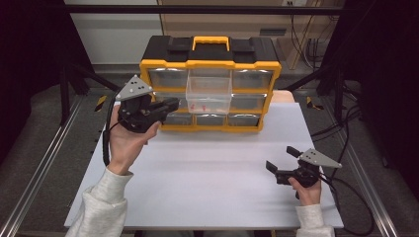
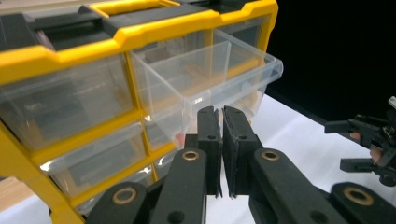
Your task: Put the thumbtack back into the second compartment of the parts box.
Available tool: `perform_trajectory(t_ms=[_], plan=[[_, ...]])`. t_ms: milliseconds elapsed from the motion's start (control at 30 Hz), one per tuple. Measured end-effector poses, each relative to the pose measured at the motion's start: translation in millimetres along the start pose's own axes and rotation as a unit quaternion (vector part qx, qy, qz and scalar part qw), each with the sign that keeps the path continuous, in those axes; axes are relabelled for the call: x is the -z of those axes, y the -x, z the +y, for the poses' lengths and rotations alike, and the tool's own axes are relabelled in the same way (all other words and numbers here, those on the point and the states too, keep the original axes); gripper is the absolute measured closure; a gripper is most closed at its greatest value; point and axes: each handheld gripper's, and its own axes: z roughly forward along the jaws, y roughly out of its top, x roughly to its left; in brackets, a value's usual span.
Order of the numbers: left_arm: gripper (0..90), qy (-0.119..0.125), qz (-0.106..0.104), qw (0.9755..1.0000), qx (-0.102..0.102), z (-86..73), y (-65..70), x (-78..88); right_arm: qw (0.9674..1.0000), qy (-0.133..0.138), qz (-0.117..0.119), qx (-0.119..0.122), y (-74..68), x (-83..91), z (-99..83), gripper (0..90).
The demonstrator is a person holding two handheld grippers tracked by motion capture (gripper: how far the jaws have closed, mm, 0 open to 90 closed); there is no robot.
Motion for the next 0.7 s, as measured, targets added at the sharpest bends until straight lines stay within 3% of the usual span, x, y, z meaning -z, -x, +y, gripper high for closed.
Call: perform_trajectory(t_ms=[333,600,700], plan=[[85.6,0.008,-0.006,0.9999,-0.004,25.7,0.5,-15.1,1.0000,0.001,0.000,-0.001,0.1,0.3,0.2,0.2],[85.6,0.006,-0.014,0.9999,-0.007,38.7,0.0,-40.2,1.0000,0.003,0.000,-0.002,0.6,1.0,0.6,0.2],[85.6,-0.005,-0.013,0.9998,-0.014,39.6,-1.1,-53.0,1.0000,0.003,0.000,-0.002,0.6,1.2,0.8,0.2]])
